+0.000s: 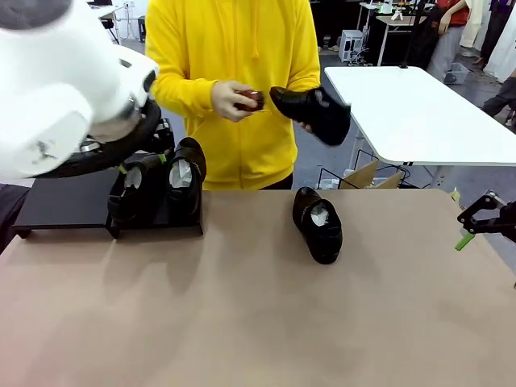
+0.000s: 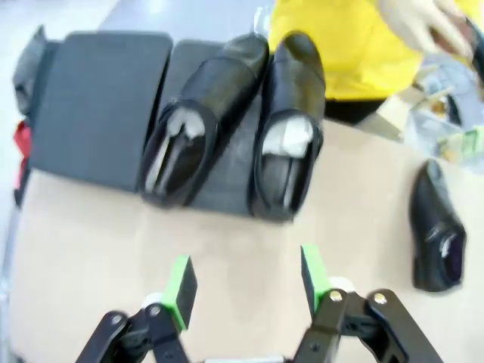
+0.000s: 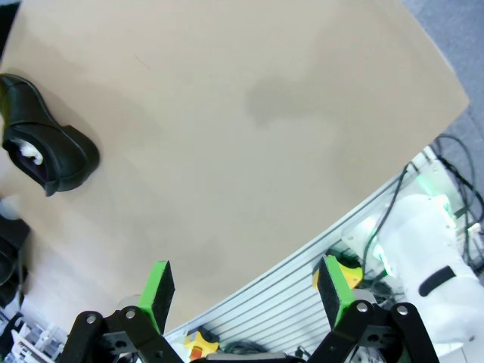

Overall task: Organize the shoes by placing them on the stand.
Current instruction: Pick up one Shoe and place it in the middle of the table.

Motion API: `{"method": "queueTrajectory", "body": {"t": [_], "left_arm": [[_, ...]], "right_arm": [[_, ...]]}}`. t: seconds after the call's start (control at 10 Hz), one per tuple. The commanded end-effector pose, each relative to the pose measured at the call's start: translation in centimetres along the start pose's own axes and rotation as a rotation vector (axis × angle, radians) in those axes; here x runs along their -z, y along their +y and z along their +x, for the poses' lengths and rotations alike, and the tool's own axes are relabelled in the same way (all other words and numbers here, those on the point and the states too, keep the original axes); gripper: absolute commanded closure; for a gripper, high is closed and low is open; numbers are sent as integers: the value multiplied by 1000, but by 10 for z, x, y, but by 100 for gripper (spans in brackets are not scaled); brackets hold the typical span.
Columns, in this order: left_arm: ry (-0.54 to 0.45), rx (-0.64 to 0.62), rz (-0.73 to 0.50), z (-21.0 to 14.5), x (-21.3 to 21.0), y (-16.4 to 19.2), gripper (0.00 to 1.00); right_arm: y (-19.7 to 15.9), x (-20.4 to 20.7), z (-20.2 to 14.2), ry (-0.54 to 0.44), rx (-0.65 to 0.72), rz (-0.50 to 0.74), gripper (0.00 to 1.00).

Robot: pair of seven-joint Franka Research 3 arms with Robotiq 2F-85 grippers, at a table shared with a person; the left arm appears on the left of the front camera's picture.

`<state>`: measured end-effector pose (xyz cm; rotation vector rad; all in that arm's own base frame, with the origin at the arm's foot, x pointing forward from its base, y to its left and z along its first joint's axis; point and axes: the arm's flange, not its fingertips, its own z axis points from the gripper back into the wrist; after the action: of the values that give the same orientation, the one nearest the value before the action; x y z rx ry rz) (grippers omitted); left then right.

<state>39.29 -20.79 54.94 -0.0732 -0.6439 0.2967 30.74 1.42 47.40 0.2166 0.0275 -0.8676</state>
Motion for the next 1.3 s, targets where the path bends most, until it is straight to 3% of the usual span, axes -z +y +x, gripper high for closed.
{"method": "queueTrajectory", "body": {"t": [0.0, 0.3, 0.4, 0.5, 0.7, 0.9, 1.1, 1.2], "left_arm": [[174, 30, -6, -4, -37, 36, 27], [403, 89, -228, -22, -62, 44, 27], [393, 75, -232, -18, -57, 41, 27], [339, 84, -192, -24, -65, 33, 27], [339, 84, -192, -24, -65, 33, 27], [339, 84, -192, -24, -65, 33, 27], [339, 84, -192, -24, -65, 33, 27], [339, 84, -192, -24, -65, 33, 27]], "right_arm": [[0, 0, 0, 4, -18, 0, 0], [0, 0, 0, 4, -18, 0, 0], [0, 0, 0, 0, 0, 0, 0], [10, -7, -15, -62, -96, 40, 0], [40, -13, -35, -128, -391, 142, 0], [80, -4, -38, -98, -583, 149, 0], [113, 12, -30, -72, -638, 100, 0], [110, 15, -31, -73, -644, 89, 0]]}}
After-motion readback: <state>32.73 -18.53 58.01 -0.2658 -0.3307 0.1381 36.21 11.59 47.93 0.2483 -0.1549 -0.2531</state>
